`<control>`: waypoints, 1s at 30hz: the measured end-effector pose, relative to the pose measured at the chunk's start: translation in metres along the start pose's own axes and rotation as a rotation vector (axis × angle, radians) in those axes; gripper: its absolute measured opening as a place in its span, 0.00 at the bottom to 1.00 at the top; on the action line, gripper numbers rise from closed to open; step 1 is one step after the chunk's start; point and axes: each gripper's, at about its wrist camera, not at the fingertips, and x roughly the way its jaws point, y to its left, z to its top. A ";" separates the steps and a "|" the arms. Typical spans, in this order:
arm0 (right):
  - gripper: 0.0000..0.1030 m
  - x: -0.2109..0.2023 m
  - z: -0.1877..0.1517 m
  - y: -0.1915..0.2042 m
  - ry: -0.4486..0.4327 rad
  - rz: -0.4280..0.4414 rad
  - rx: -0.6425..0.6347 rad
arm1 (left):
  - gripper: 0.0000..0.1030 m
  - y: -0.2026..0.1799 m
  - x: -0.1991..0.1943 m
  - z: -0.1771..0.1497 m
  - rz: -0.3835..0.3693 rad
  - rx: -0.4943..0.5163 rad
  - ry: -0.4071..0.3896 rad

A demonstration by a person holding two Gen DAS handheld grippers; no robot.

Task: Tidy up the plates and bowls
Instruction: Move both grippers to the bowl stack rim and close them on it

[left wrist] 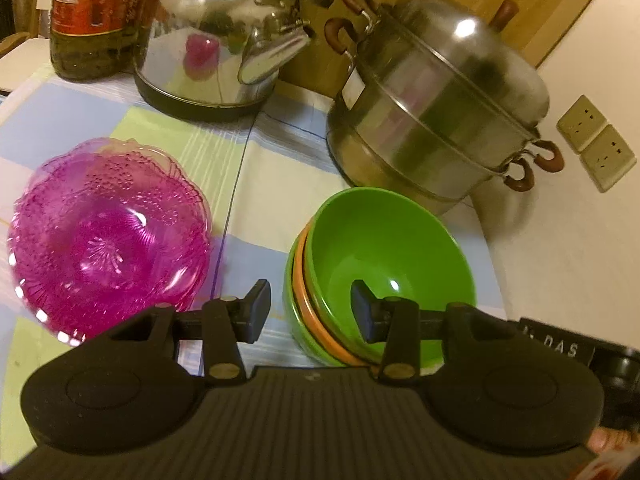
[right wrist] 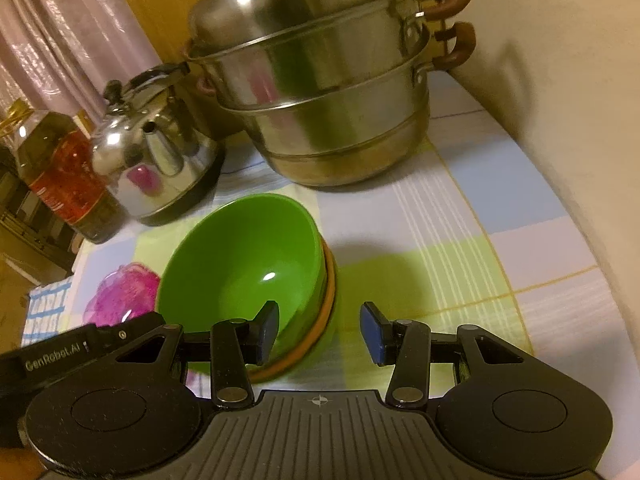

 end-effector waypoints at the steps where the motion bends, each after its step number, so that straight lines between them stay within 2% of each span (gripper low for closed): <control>1: 0.44 0.006 0.003 -0.001 0.005 0.001 0.004 | 0.38 0.001 0.006 0.002 0.000 0.005 0.005; 9: 0.44 0.042 0.016 -0.002 0.064 0.001 0.015 | 0.36 0.007 0.039 0.011 -0.007 0.002 0.062; 18: 0.43 0.065 0.019 -0.005 0.106 -0.013 0.017 | 0.30 0.009 0.059 0.012 0.003 0.012 0.117; 21: 0.40 0.069 0.019 -0.007 0.115 -0.014 0.022 | 0.29 0.007 0.061 0.012 -0.002 0.020 0.118; 23: 0.33 0.071 0.019 -0.009 0.122 -0.014 0.023 | 0.27 0.005 0.063 0.012 -0.002 0.024 0.121; 30: 0.27 0.076 0.019 -0.014 0.140 -0.012 0.042 | 0.24 0.001 0.066 0.012 0.011 0.056 0.134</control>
